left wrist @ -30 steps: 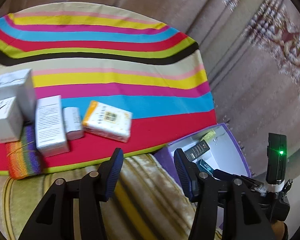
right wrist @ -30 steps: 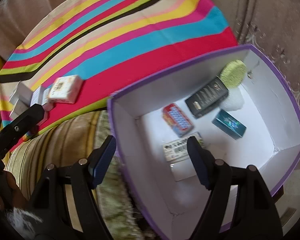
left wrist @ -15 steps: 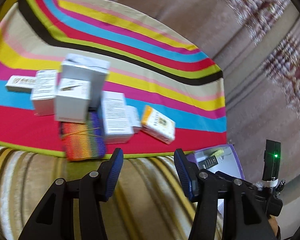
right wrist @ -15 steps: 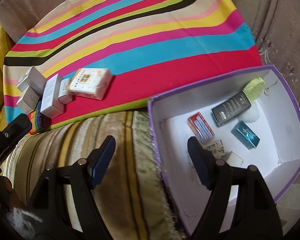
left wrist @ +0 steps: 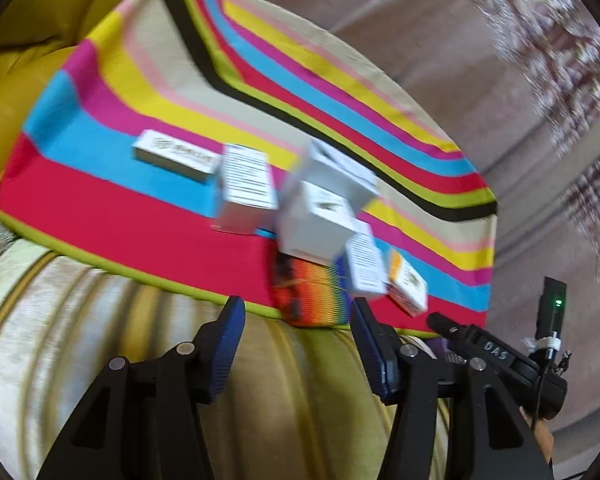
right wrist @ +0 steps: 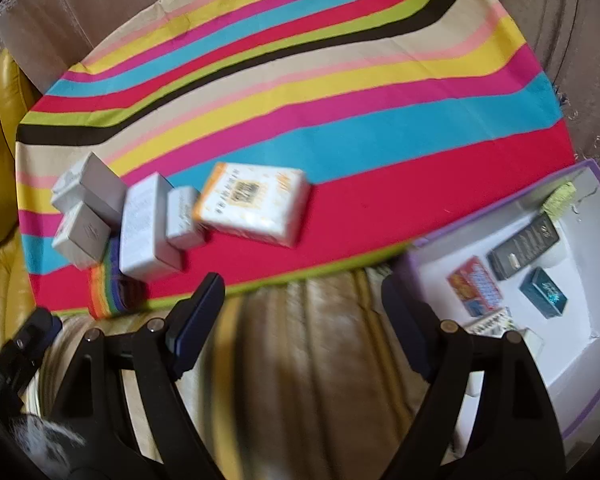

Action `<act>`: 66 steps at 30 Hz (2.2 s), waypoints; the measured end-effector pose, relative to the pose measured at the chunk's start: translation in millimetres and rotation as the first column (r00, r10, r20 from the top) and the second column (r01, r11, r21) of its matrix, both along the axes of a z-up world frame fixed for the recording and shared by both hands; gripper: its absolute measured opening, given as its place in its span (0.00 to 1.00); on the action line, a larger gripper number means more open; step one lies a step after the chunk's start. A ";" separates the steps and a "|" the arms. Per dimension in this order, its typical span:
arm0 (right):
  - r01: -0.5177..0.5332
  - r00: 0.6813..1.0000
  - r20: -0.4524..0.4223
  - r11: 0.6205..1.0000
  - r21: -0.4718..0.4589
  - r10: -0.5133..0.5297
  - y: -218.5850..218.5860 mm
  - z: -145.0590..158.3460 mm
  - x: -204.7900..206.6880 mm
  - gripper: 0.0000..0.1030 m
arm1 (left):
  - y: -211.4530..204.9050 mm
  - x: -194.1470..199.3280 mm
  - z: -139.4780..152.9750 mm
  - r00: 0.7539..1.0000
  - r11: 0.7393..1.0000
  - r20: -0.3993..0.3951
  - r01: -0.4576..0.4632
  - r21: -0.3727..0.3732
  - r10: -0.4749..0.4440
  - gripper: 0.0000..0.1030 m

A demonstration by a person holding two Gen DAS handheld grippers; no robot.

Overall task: Organize objects
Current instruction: 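Move both tools back to the boxes and tissue pack on the cloth, then grasp the white DING ZHI DENTAL box with the left tool while the right tool grasps the tissue pack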

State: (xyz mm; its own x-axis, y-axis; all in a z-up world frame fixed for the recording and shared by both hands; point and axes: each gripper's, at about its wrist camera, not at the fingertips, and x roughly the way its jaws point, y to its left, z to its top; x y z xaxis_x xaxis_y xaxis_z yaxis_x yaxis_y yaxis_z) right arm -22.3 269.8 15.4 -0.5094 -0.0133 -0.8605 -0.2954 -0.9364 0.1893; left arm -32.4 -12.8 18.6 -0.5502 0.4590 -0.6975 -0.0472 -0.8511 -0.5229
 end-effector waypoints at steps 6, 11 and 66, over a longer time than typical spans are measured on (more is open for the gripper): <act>0.013 0.998 -0.060 1.000 0.017 -0.012 -17.0 5.4 -17.7 0.83 | -33.7 -6.8 -5.8 0.996 0.997 0.012 -0.083 -0.009 0.083 0.55; 0.015 0.999 -0.052 0.999 0.031 -0.014 -24.6 4.8 -40.5 0.84 | -55.4 -13.7 -7.3 0.989 0.989 0.012 -0.144 -0.025 0.145 0.56; 0.038 0.996 0.070 0.985 0.169 -0.051 -24.4 -34.9 -86.3 0.82 | -25.0 -136.2 -30.7 0.998 0.893 0.063 0.050 -0.448 -0.024 0.80</act>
